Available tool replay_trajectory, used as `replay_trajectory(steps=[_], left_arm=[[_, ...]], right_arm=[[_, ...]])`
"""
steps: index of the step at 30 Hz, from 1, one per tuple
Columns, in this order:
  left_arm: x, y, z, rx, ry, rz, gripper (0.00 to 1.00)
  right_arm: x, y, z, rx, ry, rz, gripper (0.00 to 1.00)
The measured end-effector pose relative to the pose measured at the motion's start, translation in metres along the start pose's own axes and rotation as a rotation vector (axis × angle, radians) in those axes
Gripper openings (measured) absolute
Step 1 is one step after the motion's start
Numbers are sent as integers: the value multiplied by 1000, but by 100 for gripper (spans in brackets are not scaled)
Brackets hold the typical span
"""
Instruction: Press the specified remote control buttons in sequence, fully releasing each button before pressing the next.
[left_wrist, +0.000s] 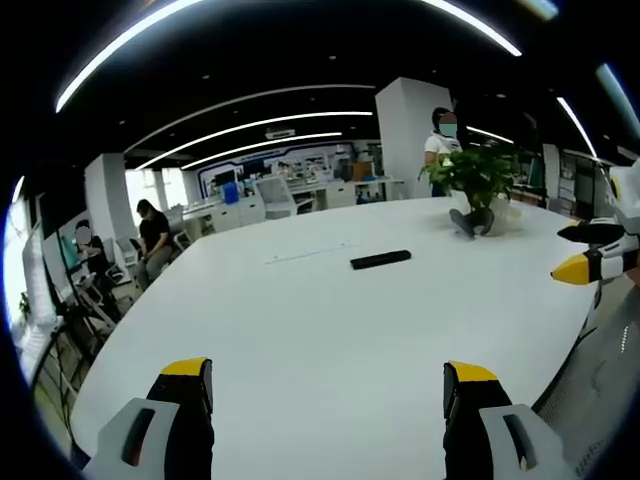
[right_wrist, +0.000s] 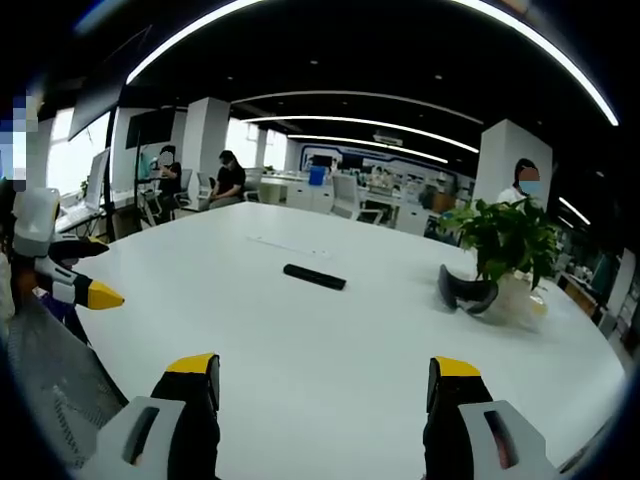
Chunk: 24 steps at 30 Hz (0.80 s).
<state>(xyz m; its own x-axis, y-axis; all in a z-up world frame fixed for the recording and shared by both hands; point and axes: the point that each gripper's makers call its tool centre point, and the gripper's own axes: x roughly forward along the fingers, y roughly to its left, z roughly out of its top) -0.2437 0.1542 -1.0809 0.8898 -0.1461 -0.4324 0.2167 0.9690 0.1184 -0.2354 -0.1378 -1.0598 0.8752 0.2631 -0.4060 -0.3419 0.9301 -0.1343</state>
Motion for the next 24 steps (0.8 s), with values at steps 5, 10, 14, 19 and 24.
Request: replay_trajectory(steps=[5,10,14,19,24], left_arm=[[0,0,0,0,2,-3,100],[0,-1,-1,0,4,-6,99],[1,-1,-1,1,4,-6,99],[0,-1,-1,2,5,-4,99],[1,0,-2,4,9,0,99]], right_arm=[[0,0,0,-3,3,-1,85],[0,0,0,-2,3,0,84],[0,0,-1,-3,5,-1,84],[0,1,0,-3,3,0,84],[0,0,0,-2,1,0,84]])
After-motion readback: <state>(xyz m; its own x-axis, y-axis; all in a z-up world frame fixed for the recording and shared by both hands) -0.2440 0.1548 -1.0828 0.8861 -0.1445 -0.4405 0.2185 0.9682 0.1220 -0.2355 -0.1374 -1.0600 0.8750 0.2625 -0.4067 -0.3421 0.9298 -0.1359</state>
